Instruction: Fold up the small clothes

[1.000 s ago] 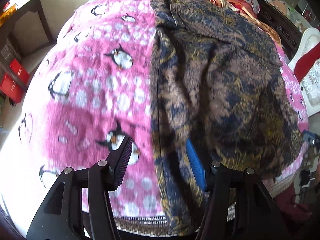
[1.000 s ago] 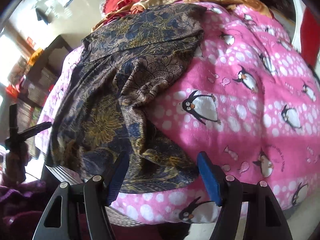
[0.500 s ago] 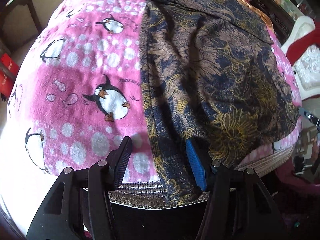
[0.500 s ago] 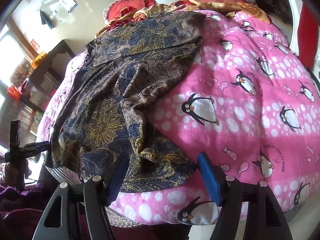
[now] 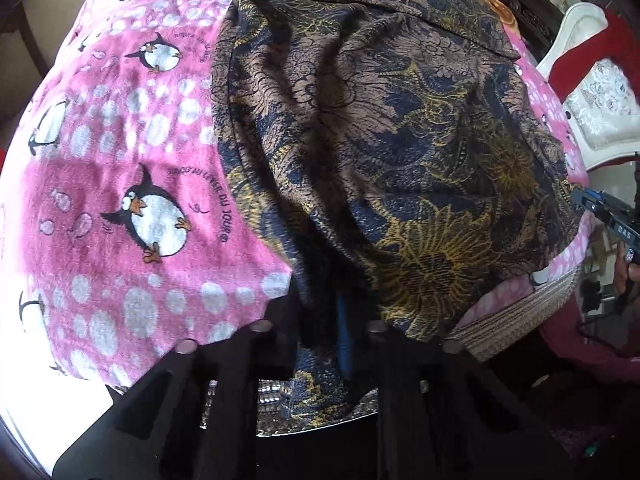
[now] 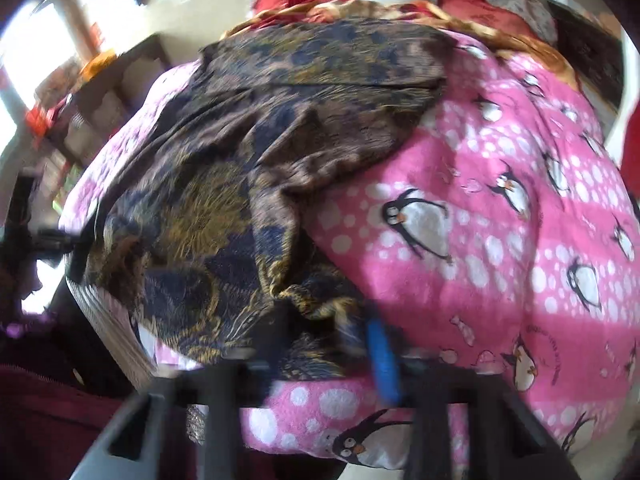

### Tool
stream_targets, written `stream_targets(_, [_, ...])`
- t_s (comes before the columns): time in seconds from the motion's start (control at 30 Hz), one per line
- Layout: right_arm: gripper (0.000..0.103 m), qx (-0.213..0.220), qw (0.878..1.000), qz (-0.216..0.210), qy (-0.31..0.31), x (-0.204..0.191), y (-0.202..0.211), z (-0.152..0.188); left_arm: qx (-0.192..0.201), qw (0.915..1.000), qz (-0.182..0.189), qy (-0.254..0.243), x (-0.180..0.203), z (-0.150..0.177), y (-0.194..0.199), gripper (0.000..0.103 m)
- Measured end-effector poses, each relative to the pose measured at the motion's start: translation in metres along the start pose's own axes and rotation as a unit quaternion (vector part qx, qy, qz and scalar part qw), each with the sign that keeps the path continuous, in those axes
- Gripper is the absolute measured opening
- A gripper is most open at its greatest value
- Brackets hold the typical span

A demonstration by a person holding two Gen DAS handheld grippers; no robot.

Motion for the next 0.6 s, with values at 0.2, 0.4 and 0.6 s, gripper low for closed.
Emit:
stream_targets(0.2, [0.007,0.009,0.991,-0.081,-0.106,0.026,0.039,0.012,0.028,0.9991,0.011,-0.029,0.008,0.002,0.034,0.005])
stream_targets(0.4, [0.007,-0.026,0.98,-0.111,-0.166,0.037,0.048,0.048,0.03,0.9995,0.0,-0.004,-0.015,0.01,0.04,0.005])
stream_targets(0.6, [0.057,-0.015,0.98,-0.067,-0.184,0.041,0.04,0.049,0.01,0.9999,-0.011,-0.003,-0.02,0.017,0.03,0.005])
Point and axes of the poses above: each gripper's, at about its wrist camera, not at the fingertips, and y roughly against the way its jaws point, x to its right, z to its underside, the point moved 4 cm from there along -y, roughly the way its jaws point, and after that the axes turned 11 degrees about z, right-handed, at the moved point
